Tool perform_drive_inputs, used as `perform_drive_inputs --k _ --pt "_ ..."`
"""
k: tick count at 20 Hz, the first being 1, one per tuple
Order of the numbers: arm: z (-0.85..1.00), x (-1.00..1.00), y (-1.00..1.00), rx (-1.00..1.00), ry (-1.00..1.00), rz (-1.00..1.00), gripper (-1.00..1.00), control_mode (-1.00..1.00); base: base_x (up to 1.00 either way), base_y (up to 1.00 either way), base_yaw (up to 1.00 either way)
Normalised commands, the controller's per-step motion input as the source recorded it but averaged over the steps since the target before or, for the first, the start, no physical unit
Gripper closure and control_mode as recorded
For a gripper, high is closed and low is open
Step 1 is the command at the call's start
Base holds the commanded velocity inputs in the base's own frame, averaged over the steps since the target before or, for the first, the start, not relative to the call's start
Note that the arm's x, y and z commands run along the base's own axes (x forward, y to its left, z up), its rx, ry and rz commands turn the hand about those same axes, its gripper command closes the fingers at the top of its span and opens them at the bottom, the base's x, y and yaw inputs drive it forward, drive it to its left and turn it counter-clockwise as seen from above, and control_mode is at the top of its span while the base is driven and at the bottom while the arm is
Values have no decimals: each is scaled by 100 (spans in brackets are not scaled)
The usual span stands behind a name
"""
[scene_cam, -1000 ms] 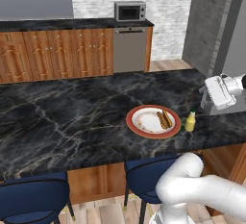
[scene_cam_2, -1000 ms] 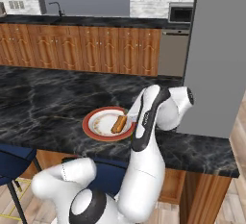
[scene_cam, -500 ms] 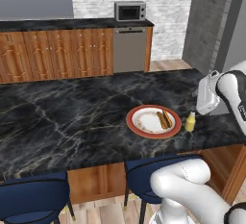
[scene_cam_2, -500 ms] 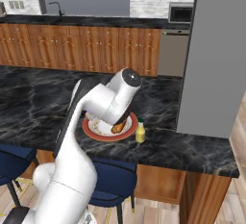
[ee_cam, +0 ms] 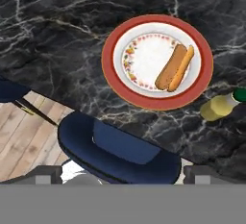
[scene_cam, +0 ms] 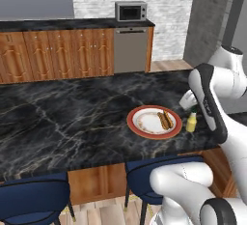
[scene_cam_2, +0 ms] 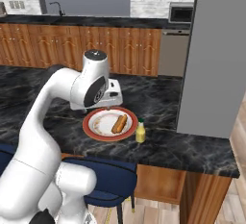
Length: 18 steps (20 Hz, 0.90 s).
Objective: Move the hot dog bun to the plate on the dining table and place the condiment next to that plate. Then navigate to the fridge and take the sausage and place it on the plate as well.
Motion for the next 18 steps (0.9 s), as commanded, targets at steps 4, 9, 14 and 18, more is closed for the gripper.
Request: perform_drive_inputs --k 4,9,14,18 --pt "-3 -40 0 0 11 -54 -100 -100 0 0 0" --pt "-4 -32 0 -1 0 -17 -100 -100 0 0 0" --pt "-2 -7 0 0 0 -1 -100 100 -72 3 -4" --pt "0 0 0 0 0 0 -100 100 -97 71 8"
